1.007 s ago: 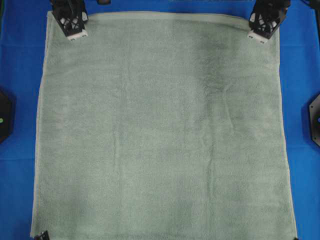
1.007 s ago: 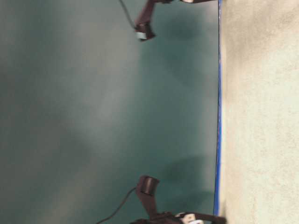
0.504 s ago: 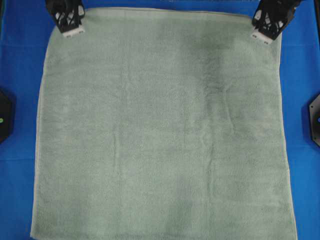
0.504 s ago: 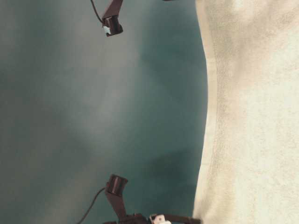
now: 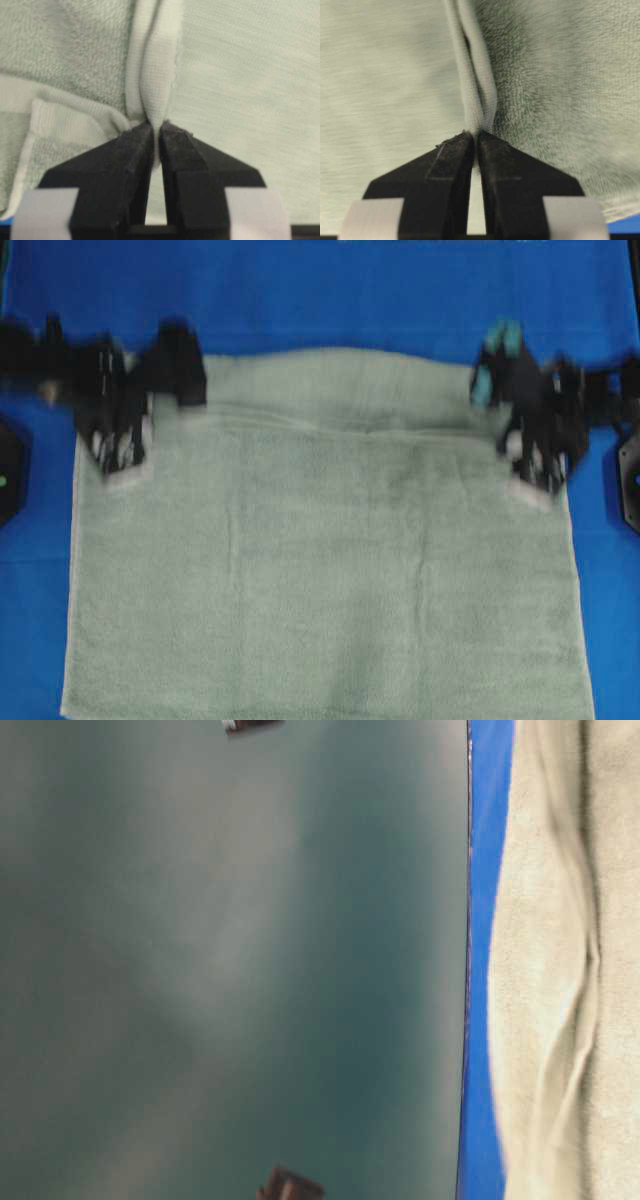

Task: Fold a bath towel.
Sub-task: 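Pull the far edge toward the near edge with both grippers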

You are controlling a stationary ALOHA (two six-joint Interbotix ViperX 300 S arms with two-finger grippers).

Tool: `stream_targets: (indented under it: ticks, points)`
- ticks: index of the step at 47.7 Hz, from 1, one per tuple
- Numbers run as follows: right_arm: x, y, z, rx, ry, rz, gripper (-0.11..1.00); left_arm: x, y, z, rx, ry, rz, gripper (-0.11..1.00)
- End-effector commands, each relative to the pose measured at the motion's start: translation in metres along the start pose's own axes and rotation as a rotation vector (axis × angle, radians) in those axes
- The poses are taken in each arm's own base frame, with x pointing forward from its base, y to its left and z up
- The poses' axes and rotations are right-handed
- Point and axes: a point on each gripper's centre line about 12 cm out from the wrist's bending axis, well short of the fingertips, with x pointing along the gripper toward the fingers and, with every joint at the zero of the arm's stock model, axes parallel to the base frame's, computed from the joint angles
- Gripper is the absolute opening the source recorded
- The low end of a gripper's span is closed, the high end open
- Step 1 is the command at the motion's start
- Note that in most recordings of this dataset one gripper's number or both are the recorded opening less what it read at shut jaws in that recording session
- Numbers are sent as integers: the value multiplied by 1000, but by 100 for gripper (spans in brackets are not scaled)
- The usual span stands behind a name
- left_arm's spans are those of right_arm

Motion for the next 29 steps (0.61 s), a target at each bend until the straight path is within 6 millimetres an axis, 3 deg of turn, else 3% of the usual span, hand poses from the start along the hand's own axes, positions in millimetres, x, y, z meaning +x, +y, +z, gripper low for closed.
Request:
stream_targets:
  ticks: [1,10,21,29]
  points:
    - [-4,33,-11,-23,-11,57,5,-7,-34,-6,29,-27,-30,3]
    - [-3,102,-45,-35,9,159,5,-15,-112,-31,37,-31,-104,3]
    - [-1,175,-85,-72,77,214,5,-20,-182,-57,64,-29,-177,3]
    - [2,209,-107,-88,121,202,5,-24,-224,-55,125,-46,-212,3]
